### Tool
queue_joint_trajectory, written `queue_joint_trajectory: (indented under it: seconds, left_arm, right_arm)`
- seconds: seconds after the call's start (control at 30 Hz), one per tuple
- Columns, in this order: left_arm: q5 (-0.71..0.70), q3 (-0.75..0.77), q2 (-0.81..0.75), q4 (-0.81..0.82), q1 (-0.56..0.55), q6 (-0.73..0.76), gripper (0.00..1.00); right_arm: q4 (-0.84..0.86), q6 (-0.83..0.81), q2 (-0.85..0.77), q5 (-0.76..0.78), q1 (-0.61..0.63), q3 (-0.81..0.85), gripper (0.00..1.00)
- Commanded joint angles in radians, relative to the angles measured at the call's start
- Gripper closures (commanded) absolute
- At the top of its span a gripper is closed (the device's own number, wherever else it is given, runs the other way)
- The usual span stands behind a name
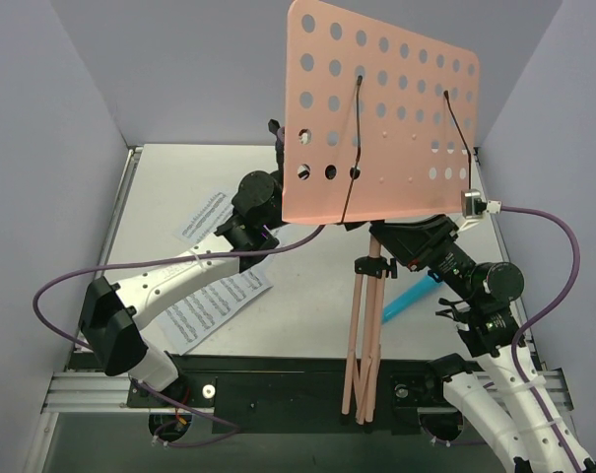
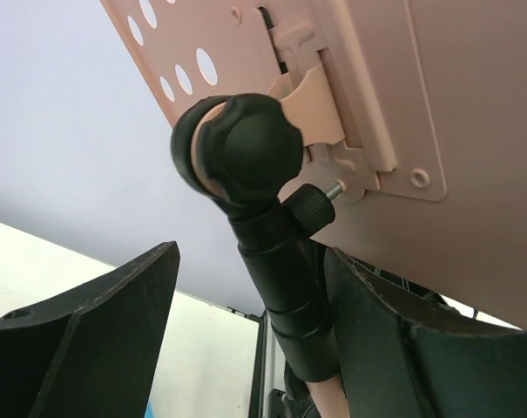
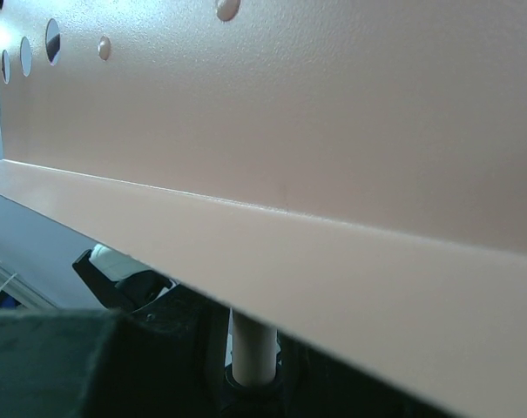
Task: Set up the instrument practice props
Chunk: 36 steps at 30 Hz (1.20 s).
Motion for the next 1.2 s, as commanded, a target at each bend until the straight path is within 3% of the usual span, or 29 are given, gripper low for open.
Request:
queue_joint_trajectory:
  seconds: [0.0, 0.23, 0.37, 0.47, 0.7, 0.73, 0.8, 0.97, 1.0, 1.17]
  left_arm:
    - [-0.022, 0.068, 0.013, -0.053, -0.022, 0.05, 0.25]
    - [-0.032, 0.074, 0.015, -0.094, -0.042, 0.101, 0.3]
    - [-0.025, 0.077, 0.015, -0.105, -0.046, 0.11, 0.19]
    - [-0.026, 0.079, 0.015, -0.11, -0.049, 0.111, 0.21]
    - [-0.006, 0.073, 0.019, -0.095, -0.055, 0.107, 0.77]
    - [-0.002, 0.071, 0.016, -0.091, -0.056, 0.107, 0.89]
    - [0.001, 0.067, 0.007, -0.09, -0.057, 0.114, 1.0]
    - [0.003, 0.05, -0.031, -0.101, -0.057, 0.159, 1.0]
    - [-0.003, 0.051, -0.043, -0.107, -0.056, 0.174, 1.0]
    - [-0.042, 0.077, -0.085, -0.203, -0.054, 0.251, 1.0]
  right_arm:
    - [0.278, 0.022, -0.053, 0.027, 0.005, 0.115, 1.0]
    - [0.267, 0.015, -0.048, 0.016, 0.005, 0.116, 1.0]
    - [0.25, 0.002, -0.044, 0.004, 0.006, 0.119, 1.0]
    - [0.241, -0.004, -0.042, 0.001, 0.008, 0.121, 1.0]
    - [0.226, -0.011, -0.048, -0.007, 0.008, 0.129, 1.0]
    - [0.221, -0.013, -0.053, -0.007, 0.009, 0.129, 1.0]
    - [0.198, -0.028, -0.059, -0.008, 0.008, 0.132, 1.0]
    - [0.064, -0.088, -0.085, 0.007, 0.008, 0.156, 1.0]
    - [0.048, -0.106, -0.094, 0.009, 0.009, 0.158, 0.9]
    - [-0.078, -0.176, -0.135, 0.029, 0.009, 0.162, 0.59]
